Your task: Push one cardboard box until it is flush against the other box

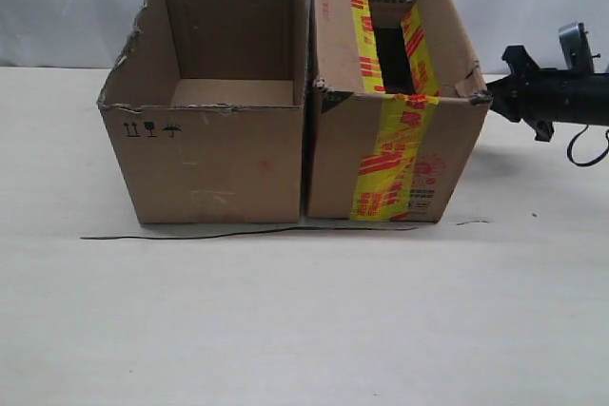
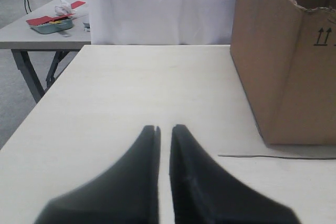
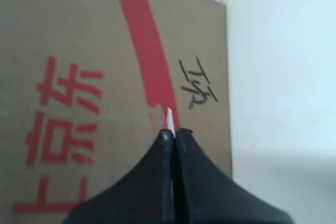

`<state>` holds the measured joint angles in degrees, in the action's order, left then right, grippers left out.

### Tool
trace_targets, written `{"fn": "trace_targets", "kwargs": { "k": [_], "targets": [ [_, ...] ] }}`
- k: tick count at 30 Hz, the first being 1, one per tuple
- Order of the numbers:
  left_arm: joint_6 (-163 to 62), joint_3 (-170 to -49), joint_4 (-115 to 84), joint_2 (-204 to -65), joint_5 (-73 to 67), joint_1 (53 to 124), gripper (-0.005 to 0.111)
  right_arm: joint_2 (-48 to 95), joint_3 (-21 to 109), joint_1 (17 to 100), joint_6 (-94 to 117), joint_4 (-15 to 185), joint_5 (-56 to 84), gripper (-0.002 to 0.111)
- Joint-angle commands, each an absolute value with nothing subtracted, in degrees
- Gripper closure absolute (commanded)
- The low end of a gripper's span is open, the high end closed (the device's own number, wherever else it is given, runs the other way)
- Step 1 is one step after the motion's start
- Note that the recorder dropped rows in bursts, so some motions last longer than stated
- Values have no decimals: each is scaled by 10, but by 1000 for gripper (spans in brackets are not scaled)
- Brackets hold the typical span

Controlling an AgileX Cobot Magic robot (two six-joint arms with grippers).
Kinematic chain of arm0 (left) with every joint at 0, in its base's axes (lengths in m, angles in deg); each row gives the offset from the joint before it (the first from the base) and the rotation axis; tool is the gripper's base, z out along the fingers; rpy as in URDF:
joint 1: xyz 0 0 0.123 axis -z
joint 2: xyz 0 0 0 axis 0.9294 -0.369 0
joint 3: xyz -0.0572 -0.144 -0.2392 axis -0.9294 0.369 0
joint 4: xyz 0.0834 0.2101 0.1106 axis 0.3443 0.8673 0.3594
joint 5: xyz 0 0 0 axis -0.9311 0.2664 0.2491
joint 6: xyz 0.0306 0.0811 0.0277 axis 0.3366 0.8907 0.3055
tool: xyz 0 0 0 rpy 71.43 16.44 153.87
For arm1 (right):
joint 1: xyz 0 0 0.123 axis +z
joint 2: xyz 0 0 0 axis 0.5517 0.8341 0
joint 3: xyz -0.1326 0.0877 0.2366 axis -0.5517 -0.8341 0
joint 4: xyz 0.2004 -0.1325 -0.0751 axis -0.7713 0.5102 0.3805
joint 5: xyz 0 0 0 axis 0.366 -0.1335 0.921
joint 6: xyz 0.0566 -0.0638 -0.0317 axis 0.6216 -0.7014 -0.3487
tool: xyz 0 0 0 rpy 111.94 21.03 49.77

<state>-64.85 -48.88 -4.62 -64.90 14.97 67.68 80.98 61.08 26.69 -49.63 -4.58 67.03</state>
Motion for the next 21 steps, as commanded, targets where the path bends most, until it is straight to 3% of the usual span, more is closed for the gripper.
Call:
{"fn": "trace_targets", "kwargs": {
  "k": [1, 12, 21],
  "targets": [
    [-651, -488, -44, -648, 140, 677, 107, 836, 657, 294, -475, -28, 677, 108],
    [-651, -488, -44, -648, 140, 677, 107, 868, 703, 340, -454, -17, 716, 108],
    [-651, -488, -44, -648, 140, 677, 107, 844, 703, 302, -422, 13, 721, 108]
  ]
}}
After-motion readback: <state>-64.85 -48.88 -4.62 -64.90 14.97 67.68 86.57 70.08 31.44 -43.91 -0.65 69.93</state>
